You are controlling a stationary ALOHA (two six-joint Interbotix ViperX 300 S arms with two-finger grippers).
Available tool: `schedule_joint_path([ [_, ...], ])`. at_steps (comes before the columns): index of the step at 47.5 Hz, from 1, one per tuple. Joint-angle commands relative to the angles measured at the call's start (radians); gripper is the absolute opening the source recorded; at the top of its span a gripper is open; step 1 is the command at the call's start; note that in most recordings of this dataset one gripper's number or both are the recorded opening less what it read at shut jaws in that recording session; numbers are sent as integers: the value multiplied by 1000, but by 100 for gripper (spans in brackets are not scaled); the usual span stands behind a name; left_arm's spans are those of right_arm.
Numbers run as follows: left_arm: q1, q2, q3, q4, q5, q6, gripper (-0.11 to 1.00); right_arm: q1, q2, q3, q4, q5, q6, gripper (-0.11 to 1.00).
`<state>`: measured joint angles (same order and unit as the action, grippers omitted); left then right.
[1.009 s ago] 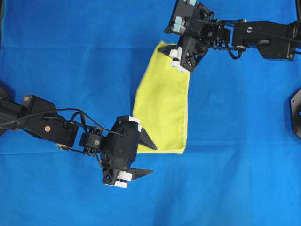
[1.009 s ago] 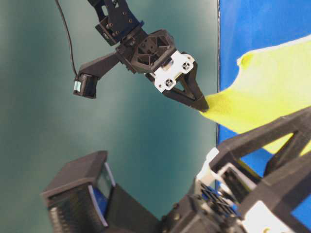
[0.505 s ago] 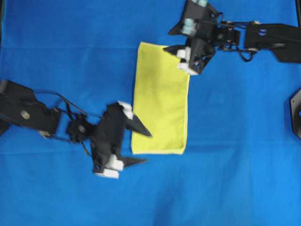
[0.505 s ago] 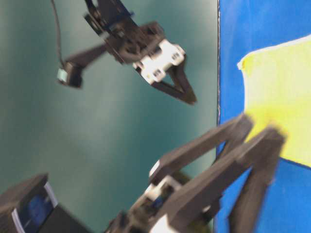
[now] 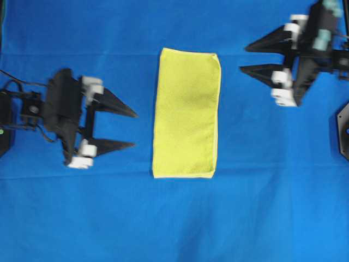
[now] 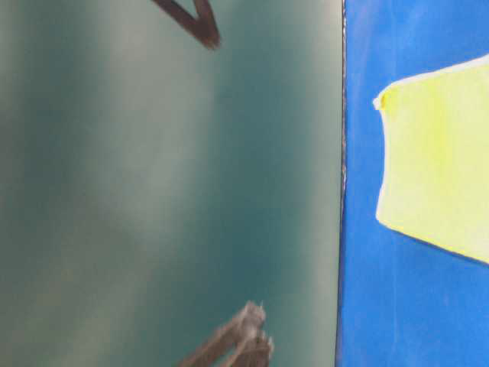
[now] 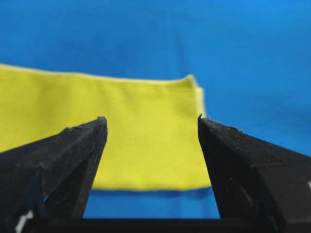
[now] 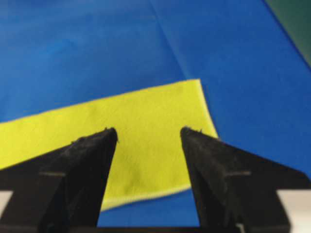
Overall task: Fold the yellow towel.
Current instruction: 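Withdraw both grippers to the sides, then move both grippers to the strip's top corners and grasp them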
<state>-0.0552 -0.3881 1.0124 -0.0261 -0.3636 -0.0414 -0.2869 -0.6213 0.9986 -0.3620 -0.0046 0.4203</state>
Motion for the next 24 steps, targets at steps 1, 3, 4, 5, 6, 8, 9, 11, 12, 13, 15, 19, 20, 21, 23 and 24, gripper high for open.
schedule_joint_path([
  [1,29,-55,26,2,-32,0,72,3,-54,38,3,-20,5,59],
  [3,44,-77,54,2,-44,0,72,3,-67,60,3,-34,8,59],
  [4,52,-86,64,2,-49,0,72,3,-74,75,5,-44,8,59],
  [5,58,-92,74,2,-52,0,72,3,-75,84,8,-52,9,59],
  [6,64,-98,81,0,-55,0,72,3,-77,94,9,-60,9,59],
  [8,78,-112,101,2,-58,0,72,3,-77,110,17,-77,9,59],
  [9,81,-117,107,0,-58,0,72,3,-78,118,21,-86,9,59],
  [11,89,-124,118,2,-58,-2,72,3,-75,133,29,-104,9,59],
  [12,91,-127,121,0,-58,-2,72,3,-72,143,31,-117,9,59],
  [13,92,-129,123,0,-58,-2,72,3,-69,146,32,-126,9,59],
  [15,94,-130,124,0,-58,-2,72,3,-63,149,34,-137,9,59],
  [19,94,-127,121,2,-58,-2,72,3,-52,146,34,-143,9,59],
  [20,94,-124,120,2,-58,-2,72,3,-51,144,34,-144,9,59],
  [21,94,-123,118,2,-58,-2,72,3,-49,143,34,-146,9,59],
  [23,94,-120,118,2,-58,-2,72,3,-48,143,34,-146,9,59],
  [24,94,-118,117,2,-58,-2,72,3,-46,141,34,-146,9,59],
])
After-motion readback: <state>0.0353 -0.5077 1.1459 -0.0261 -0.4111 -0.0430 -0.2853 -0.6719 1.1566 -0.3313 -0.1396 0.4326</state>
